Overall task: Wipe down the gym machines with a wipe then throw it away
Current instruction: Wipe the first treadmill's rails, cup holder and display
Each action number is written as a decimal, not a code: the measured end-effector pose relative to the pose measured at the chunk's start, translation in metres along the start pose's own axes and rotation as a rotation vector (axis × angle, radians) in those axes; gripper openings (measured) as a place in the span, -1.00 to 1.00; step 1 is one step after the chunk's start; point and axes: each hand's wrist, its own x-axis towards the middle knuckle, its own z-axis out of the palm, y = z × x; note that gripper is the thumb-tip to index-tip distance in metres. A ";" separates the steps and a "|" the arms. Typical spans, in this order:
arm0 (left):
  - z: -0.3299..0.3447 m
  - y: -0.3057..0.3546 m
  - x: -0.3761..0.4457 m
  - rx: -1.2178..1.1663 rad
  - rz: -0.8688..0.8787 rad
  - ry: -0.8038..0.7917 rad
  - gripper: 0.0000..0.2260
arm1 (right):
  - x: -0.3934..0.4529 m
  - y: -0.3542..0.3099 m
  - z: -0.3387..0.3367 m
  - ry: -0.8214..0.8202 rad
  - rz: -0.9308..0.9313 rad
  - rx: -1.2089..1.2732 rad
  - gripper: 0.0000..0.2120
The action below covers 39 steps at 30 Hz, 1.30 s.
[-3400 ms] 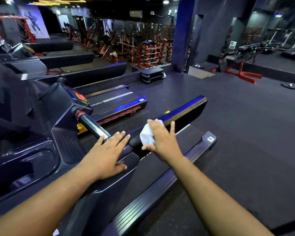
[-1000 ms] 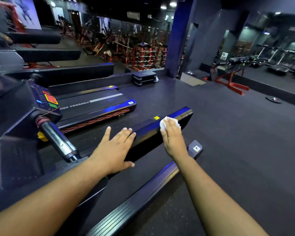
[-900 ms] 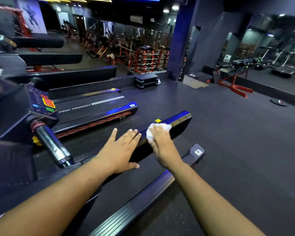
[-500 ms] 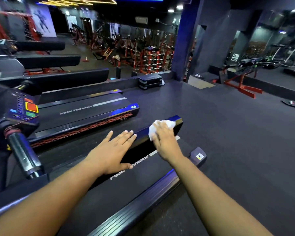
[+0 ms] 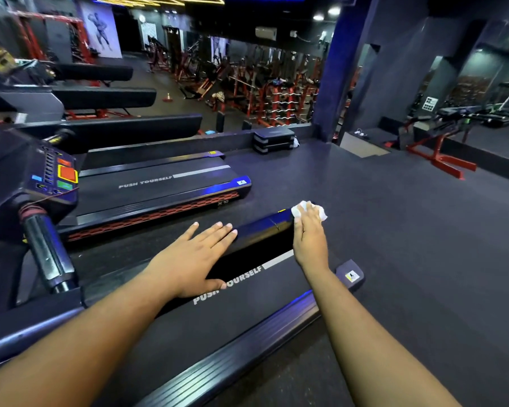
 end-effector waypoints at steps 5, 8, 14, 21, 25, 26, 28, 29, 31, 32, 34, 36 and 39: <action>-0.003 -0.001 -0.008 0.010 0.005 0.005 -0.07 | -0.050 -0.050 0.024 -0.068 -0.090 0.041 -0.60; -0.008 -0.006 -0.023 -0.130 -0.060 0.076 -0.11 | -0.062 -0.097 0.026 -0.104 -0.182 0.062 -0.67; -0.022 -0.040 -0.089 -0.819 -0.222 0.305 -0.26 | -0.077 -0.216 0.032 -0.231 0.182 0.655 -0.72; -0.028 -0.087 -0.200 -1.401 -0.467 0.456 -0.97 | -0.122 -0.330 0.062 -0.476 0.454 1.078 -0.75; -0.020 -0.117 -0.270 -1.524 -0.615 0.540 -0.89 | -0.152 -0.383 0.082 -0.715 0.368 1.115 -0.74; -0.017 -0.124 -0.287 -1.535 -0.638 0.543 -0.87 | -0.158 -0.394 0.088 -0.738 0.338 1.088 -0.71; -0.010 -0.137 -0.319 -1.515 -0.660 0.576 -0.91 | -0.171 -0.417 0.103 -0.757 0.292 1.025 -0.68; -0.008 -0.141 -0.333 -1.474 -0.649 0.610 -0.97 | -0.177 -0.427 0.109 -0.753 0.282 1.005 -0.71; -0.007 -0.150 -0.361 -1.286 -0.606 0.680 -0.76 | -0.189 -0.448 0.124 -0.736 0.254 0.954 -0.84; -0.008 -0.152 -0.372 -1.182 -0.583 0.697 -0.69 | -0.193 -0.456 0.129 -0.727 0.238 0.924 -0.90; -0.009 -0.158 -0.391 -1.073 -0.565 0.738 -0.71 | -0.203 -0.474 0.140 -0.722 0.203 0.879 -0.89; -0.010 -0.165 -0.403 -1.060 -0.582 0.767 -0.87 | -0.209 -0.485 0.149 -0.701 0.164 0.817 -0.80; -0.009 -0.167 -0.412 -1.128 -0.639 0.793 -0.94 | -0.211 -0.490 0.157 -0.692 0.143 0.784 -0.59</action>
